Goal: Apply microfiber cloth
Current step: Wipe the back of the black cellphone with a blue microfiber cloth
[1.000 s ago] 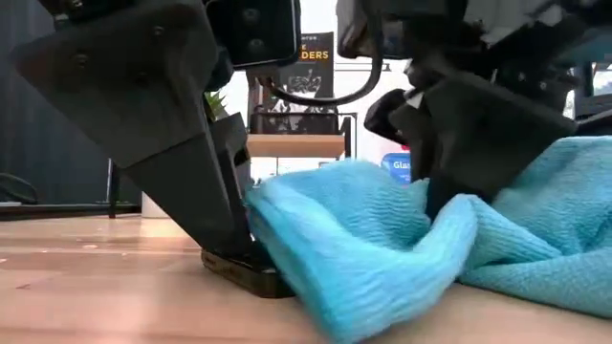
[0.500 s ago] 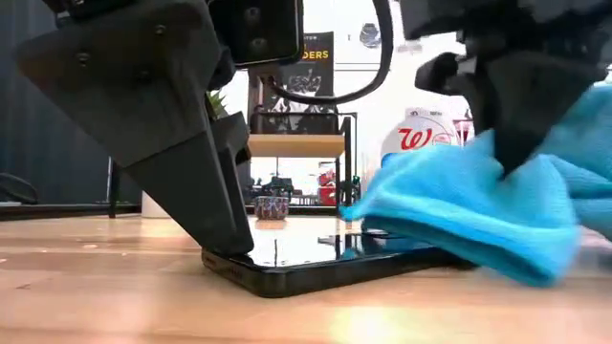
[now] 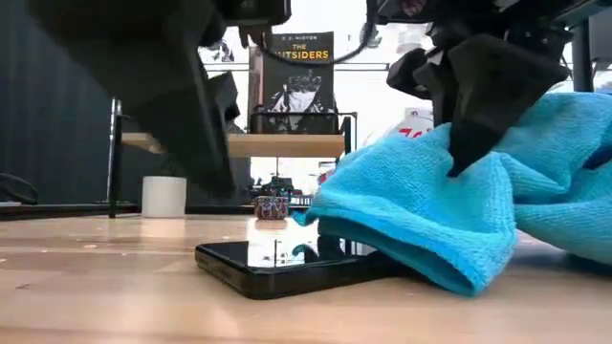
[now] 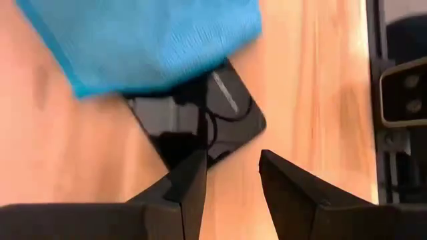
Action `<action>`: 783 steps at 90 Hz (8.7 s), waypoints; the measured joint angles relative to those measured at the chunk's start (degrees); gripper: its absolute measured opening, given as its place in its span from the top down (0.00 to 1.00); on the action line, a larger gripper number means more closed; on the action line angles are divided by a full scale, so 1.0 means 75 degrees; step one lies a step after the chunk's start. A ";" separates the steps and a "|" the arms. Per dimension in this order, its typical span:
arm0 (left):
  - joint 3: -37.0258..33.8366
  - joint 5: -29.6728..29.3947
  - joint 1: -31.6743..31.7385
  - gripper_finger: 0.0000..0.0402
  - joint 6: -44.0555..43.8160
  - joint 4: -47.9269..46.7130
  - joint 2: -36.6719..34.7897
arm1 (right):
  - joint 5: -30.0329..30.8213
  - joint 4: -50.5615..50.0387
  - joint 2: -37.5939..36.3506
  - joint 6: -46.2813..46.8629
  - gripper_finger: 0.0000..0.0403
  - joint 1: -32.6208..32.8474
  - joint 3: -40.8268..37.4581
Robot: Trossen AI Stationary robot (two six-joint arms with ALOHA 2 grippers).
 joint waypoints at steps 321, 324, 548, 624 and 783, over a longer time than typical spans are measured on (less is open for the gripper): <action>-0.0148 -0.0635 -0.0448 0.69 0.0172 0.1905 0.0487 | 0.0278 0.1182 -0.0482 -0.0773 0.99 -0.0139 0.0025; -0.0149 -0.0557 -0.0408 0.69 0.0170 0.1940 0.0589 | 0.0227 0.1188 -0.0374 -0.0736 0.99 -0.0139 0.0023; -0.0121 0.0912 0.0408 0.69 -0.0919 0.1378 0.1279 | 0.0110 -0.0804 0.0747 -0.0538 0.98 -0.0644 -0.0020; -0.0154 0.0643 0.0245 0.69 -0.0822 0.1656 0.1290 | -0.1192 0.3601 0.1217 -0.1138 0.98 -0.0338 0.0047; -0.0107 -0.0988 -0.0256 0.98 0.0465 0.1183 0.1206 | -0.0519 0.7284 0.0483 0.0219 0.98 -0.0536 -0.2882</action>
